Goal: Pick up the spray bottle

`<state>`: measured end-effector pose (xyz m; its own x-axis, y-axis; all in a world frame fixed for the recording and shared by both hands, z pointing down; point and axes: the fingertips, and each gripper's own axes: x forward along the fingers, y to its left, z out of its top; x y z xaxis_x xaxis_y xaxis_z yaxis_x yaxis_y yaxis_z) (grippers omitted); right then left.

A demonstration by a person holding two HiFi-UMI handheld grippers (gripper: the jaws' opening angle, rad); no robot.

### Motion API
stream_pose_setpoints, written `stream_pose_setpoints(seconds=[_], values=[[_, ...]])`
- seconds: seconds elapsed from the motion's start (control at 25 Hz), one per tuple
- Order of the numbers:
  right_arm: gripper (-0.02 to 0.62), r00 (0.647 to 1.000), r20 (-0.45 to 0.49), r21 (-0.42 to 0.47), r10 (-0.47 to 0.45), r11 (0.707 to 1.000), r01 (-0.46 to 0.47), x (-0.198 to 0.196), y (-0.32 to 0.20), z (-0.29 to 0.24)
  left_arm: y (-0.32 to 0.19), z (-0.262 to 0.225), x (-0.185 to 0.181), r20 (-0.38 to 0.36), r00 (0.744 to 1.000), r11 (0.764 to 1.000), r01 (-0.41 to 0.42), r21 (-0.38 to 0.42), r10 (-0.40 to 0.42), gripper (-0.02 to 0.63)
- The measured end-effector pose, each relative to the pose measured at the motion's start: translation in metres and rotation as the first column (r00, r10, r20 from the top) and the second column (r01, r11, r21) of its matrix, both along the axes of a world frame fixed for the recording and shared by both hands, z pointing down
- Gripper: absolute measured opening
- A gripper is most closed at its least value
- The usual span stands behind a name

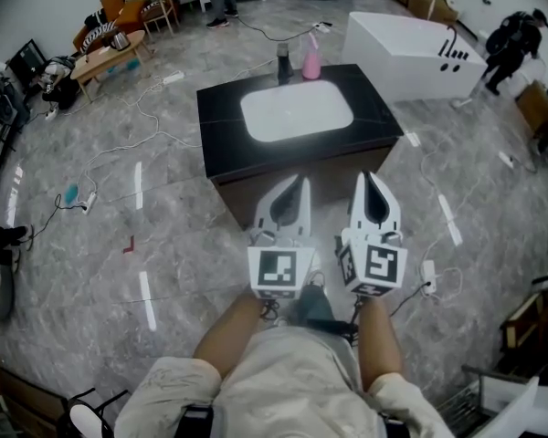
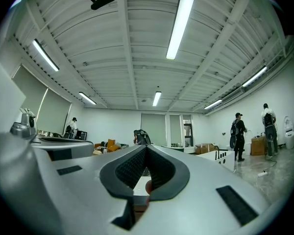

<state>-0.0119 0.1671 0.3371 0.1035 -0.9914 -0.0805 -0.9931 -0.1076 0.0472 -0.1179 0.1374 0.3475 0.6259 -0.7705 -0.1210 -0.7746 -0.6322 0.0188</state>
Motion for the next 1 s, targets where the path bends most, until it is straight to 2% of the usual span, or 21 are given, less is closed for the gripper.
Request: stream_pose_setpoints(seconds=[0.16, 0.68, 1.0], values=[[0.000, 1.000, -0.022, 0.004, 0.002, 1.000, -0.001, 0.024, -0.028, -0.003, -0.029, 0.002, 0.025, 0.021, 0.999, 1.000, 0.025, 0.005, -0.025, 0.002], [0.000, 0.997, 0.010, 0.031, -0.071, 0.997, 0.071, 0.112, -0.119, -0.017, -0.115, -0.008, 0.121, 0.079, 0.993, 0.996, 0.082, 0.024, -0.084, 0.002], [0.000, 0.991, 0.027, -0.004, -0.131, 0.991, 0.132, 0.144, -0.158, -0.001, -0.155, -0.002, 0.150, 0.073, 0.987, 0.989, 0.144, 0.016, -0.145, 0.002]])
